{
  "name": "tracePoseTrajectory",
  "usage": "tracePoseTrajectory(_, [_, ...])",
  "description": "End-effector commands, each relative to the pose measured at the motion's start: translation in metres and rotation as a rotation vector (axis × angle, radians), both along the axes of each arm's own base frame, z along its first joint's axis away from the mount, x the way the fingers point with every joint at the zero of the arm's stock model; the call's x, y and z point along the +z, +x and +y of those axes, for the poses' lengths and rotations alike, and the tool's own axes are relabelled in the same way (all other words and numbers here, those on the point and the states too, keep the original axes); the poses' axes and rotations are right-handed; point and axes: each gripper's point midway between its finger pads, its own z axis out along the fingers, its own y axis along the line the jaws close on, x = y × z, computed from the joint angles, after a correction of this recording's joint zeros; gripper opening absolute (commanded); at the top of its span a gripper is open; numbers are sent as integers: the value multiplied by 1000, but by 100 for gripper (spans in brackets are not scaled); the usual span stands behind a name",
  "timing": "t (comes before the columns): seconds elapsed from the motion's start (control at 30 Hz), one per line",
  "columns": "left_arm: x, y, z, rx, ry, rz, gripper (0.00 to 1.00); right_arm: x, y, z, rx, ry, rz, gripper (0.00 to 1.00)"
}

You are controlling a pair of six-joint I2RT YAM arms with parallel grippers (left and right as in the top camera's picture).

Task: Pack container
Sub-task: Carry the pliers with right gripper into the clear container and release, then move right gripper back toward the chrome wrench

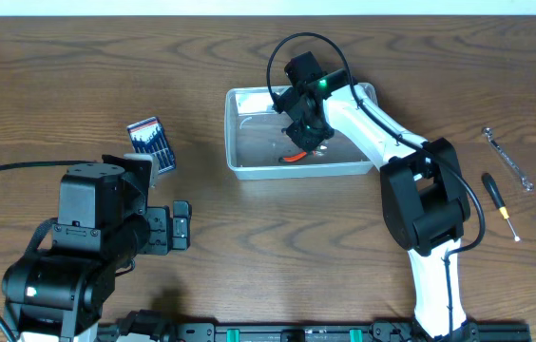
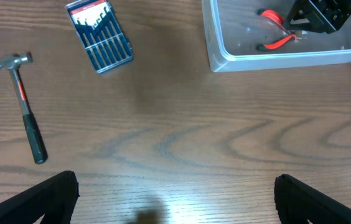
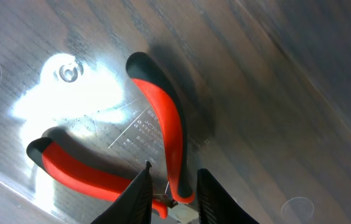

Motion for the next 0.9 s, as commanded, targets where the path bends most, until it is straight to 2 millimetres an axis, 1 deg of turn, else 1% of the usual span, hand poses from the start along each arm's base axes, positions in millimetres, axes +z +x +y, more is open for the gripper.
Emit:
tracePoseTrajectory(0.0, [7,1,1,10,-2,-18,98,-4,1,-3,6,-8,6,25])
tracePoseTrajectory(0.07, [6,1,1,10,-2,-17,98,2,3,-2,-6,1,-5,24])
tracePoseTrajectory(0.13, [7,1,1,10,-1,-18,98,24,9,1,-26,21,-36,24])
tracePoseTrajectory(0.17, [7,1,1,10,-2,-18,98,40,12,1,-33,34,-60,24])
tracePoseTrajectory(0.23, [7,1,1,10,-1,-19,98,84,21,0,-53,71,-129,25])
tracePoseTrajectory(0.3, [7,1,1,10,-2,-20,98,138,33,-9,-117,121,-227,28])
tracePoseTrajectory(0.33, [7,1,1,10,-2,-21,98,162,38,-18,-160,140,-277,31])
tracePoseTrajectory(0.37, [7,1,1,10,-2,-21,98,191,44,-34,-225,164,-339,36])
tracePoseTrajectory(0.4, [7,1,1,10,-2,-21,98,213,47,-49,-283,181,-385,42])
tracePoseTrajectory(0.43, [7,1,1,10,-2,-21,98,237,50,-74,-371,198,-438,51])
tracePoseTrajectory(0.47, [7,2,1,10,-2,-21,99,254,51,-95,-444,211,-472,62])
tracePoseTrajectory(0.5, [7,2,1,10,-2,-21,98,267,51,-121,-531,221,-496,72])
tracePoseTrajectory(0.53, [7,2,1,10,-2,-22,98,276,48,-145,-600,226,-508,75])
tracePoseTrajectory(0.57, [7,2,1,10,-2,-22,98,281,43,-174,-683,221,-507,75])
tracePoseTrajectory(0.6, [7,2,1,10,-2,-22,98,281,34,-206,-769,202,-489,79])
tracePoseTrajectory(0.63, [7,2,1,10,-2,-22,98,277,25,-230,-823,176,-461,83])
tracePoseTrajectory(0.67, [7,2,1,10,-2,-22,98,270,11,-258,-890,139,-416,88])
tracePoseTrajectory(0.77, [7,2,1,10,-2,-22,98,251,-21,-310,-1029,91,-301,99])
tracePoseTrajectory(0.8, [7,2,1,10,-2,-22,98,246,-30,-325,-1071,91,-270,99])
tracePoseTrajectory(0.87, [7,2,1,10,-2,-22,98,237,-42,-350,-1116,93,-239,99])
